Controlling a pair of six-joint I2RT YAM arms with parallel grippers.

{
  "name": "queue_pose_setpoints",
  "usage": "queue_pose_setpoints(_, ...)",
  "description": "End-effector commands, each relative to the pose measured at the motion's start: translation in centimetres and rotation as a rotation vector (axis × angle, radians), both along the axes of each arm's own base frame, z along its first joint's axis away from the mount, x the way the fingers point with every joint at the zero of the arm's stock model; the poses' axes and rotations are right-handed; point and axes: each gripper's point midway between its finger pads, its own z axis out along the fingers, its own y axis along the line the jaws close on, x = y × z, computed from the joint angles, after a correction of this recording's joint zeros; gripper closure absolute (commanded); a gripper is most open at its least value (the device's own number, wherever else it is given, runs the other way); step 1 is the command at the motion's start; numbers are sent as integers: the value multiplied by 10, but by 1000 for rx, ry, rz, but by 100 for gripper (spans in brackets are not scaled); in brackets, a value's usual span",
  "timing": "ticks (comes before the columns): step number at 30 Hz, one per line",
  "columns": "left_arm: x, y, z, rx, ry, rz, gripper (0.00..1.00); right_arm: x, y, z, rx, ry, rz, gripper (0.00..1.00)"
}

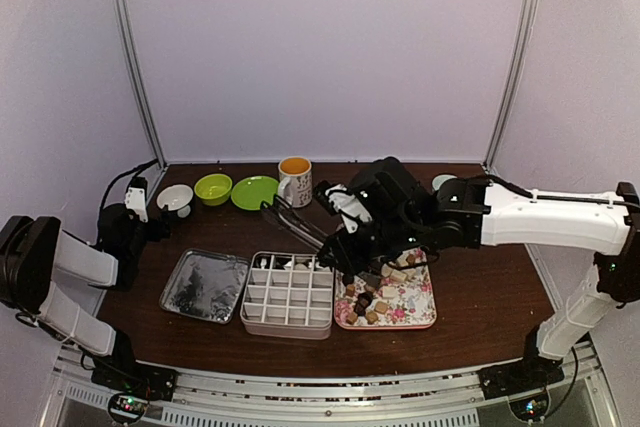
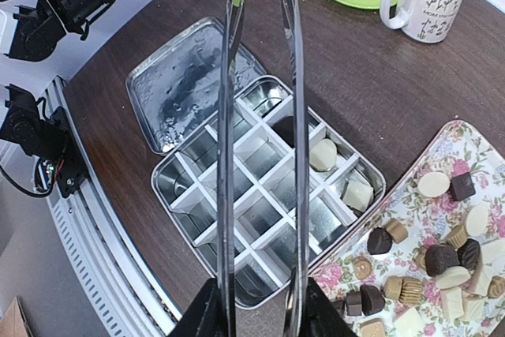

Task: Pack the chocolate
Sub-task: Place the fake chocolate in the empty pocket of the box.

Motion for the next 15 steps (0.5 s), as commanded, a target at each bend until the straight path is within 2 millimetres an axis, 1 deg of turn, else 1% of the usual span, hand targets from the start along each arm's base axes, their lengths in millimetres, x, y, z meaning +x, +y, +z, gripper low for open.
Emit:
queue_pose_setpoints(1,6,3,21,-5,-75,9,2,-6,-26,-3,-38,-12,-34,69)
queue_pose_setpoints(12,6,3,21,-5,-74,9,2,-34,-94,-28,-82,47,-95,69)
queue_pose_setpoints(15,6,3,21,-5,-74,10,2,-42,-108,-37,-98,68,-105,69)
